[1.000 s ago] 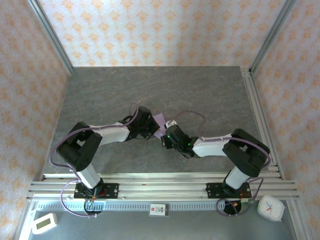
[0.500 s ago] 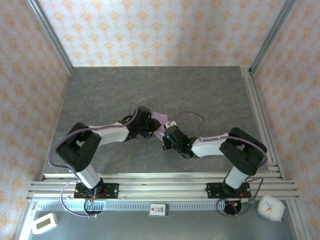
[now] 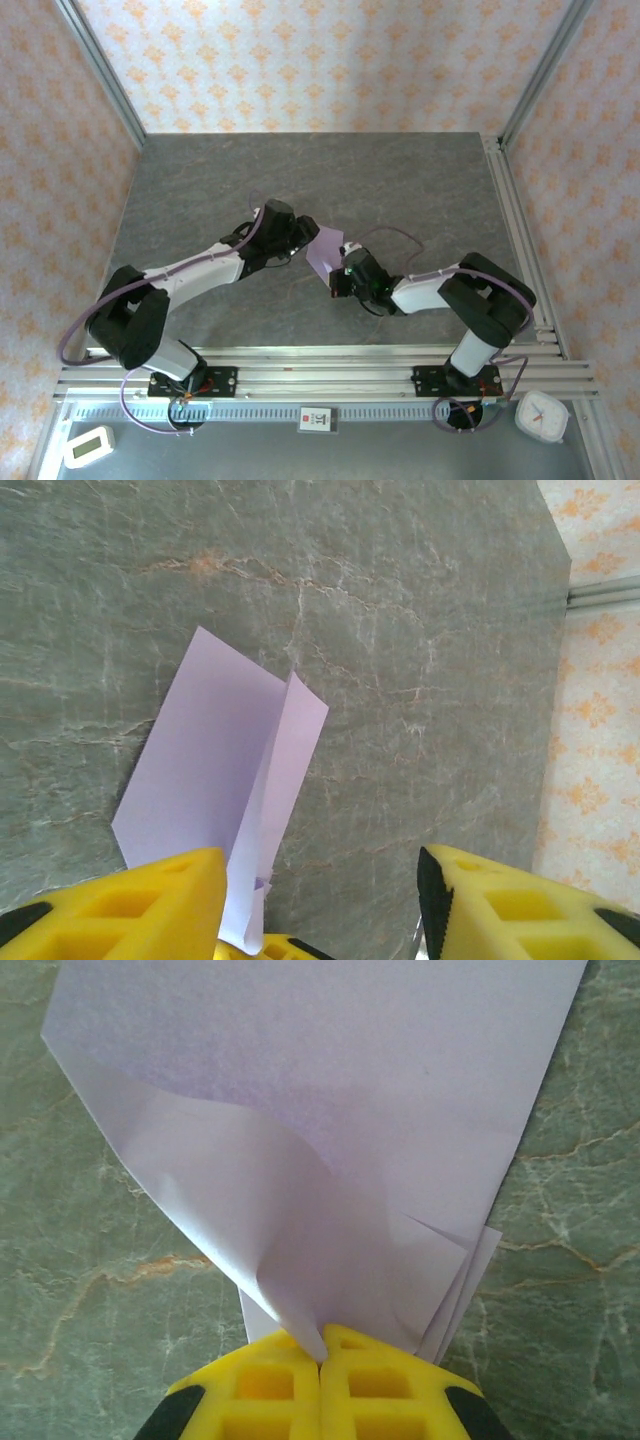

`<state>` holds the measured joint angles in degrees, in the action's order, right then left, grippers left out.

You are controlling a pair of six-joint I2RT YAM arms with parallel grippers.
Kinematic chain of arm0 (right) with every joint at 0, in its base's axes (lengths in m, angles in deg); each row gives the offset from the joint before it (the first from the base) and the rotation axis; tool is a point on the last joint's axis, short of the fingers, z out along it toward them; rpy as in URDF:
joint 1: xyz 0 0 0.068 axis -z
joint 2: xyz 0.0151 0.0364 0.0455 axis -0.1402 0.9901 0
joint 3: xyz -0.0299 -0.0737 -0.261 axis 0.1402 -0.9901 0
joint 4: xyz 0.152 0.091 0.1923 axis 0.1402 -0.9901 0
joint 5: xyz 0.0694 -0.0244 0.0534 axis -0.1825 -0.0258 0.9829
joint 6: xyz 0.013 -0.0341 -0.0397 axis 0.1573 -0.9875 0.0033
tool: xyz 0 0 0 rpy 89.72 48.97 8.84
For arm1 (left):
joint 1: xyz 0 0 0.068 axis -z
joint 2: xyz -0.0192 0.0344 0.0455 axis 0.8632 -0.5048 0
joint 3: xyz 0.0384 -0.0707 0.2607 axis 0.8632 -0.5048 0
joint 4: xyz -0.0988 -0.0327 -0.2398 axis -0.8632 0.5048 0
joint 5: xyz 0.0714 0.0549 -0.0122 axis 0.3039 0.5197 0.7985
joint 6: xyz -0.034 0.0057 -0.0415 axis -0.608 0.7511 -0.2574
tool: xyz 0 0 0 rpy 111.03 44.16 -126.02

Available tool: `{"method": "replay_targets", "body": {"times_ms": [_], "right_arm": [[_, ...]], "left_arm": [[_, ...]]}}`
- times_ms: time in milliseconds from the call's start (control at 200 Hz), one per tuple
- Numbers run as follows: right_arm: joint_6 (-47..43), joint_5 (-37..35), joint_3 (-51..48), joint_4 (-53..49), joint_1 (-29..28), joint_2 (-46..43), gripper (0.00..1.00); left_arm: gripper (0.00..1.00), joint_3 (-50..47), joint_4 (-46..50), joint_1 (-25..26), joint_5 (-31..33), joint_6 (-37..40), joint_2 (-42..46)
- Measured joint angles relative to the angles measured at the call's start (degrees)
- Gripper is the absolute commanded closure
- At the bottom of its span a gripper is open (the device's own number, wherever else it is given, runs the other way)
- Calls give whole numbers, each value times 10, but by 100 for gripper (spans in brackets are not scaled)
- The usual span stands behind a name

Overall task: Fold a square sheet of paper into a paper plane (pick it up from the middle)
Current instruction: Fourth fold the wing at the center of the table.

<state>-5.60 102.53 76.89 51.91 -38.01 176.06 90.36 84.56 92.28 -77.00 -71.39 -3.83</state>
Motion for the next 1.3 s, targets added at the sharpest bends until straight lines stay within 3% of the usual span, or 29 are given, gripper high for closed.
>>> {"method": "replay_targets", "body": {"times_ms": [285, 480, 651, 1301], "right_arm": [[9, 141, 0, 8, 68, 11, 100], [10, 215, 12, -1, 98, 27, 100], [24, 251, 12, 14, 111, 38, 100], [52, 296, 0, 67, 128, 59, 100]], "left_arm": [[64, -59, 0, 5, 22, 38, 24], [88, -79, -22, 31, 16, 67, 21], [99, -87, -68, 35, -8, 90, -10], [100, -49, -155, 49, -72, 136, -124]]}}
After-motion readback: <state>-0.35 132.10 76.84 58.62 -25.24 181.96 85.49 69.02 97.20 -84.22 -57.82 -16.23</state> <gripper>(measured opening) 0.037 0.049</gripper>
